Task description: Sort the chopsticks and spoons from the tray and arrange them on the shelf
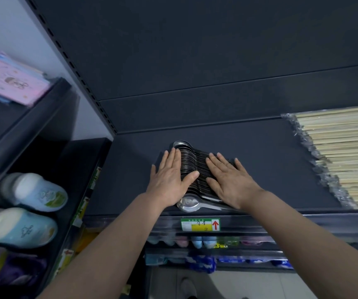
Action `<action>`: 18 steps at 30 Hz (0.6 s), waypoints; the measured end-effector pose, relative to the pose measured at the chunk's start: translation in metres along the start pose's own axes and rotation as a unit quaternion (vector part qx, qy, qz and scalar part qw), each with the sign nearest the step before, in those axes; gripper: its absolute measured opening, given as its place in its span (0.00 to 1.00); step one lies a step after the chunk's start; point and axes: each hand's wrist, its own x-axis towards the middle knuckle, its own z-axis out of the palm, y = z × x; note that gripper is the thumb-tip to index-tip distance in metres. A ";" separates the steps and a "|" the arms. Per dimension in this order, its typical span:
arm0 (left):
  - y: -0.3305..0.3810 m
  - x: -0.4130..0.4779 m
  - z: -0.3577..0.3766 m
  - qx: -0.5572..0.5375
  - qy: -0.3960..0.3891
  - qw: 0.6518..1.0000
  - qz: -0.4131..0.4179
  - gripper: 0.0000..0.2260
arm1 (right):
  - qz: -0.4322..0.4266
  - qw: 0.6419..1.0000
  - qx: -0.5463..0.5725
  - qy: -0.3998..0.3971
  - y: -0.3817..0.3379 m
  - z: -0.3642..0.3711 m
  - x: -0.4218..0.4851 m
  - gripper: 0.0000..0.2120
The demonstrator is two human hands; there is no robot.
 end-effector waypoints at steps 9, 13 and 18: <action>0.001 -0.011 -0.011 -0.087 0.127 0.987 0.036 0.22 | 0.003 0.998 -0.004 0.055 0.002 -0.003 -0.010 0.25; 0.006 -0.021 -0.015 -0.061 0.184 0.980 0.041 0.16 | 0.003 0.996 0.006 0.091 0.001 -0.009 -0.017 0.23; 0.016 -0.034 -0.015 -0.051 0.206 0.976 0.050 0.16 | 0.000 0.993 -0.026 0.114 0.001 -0.022 -0.035 0.20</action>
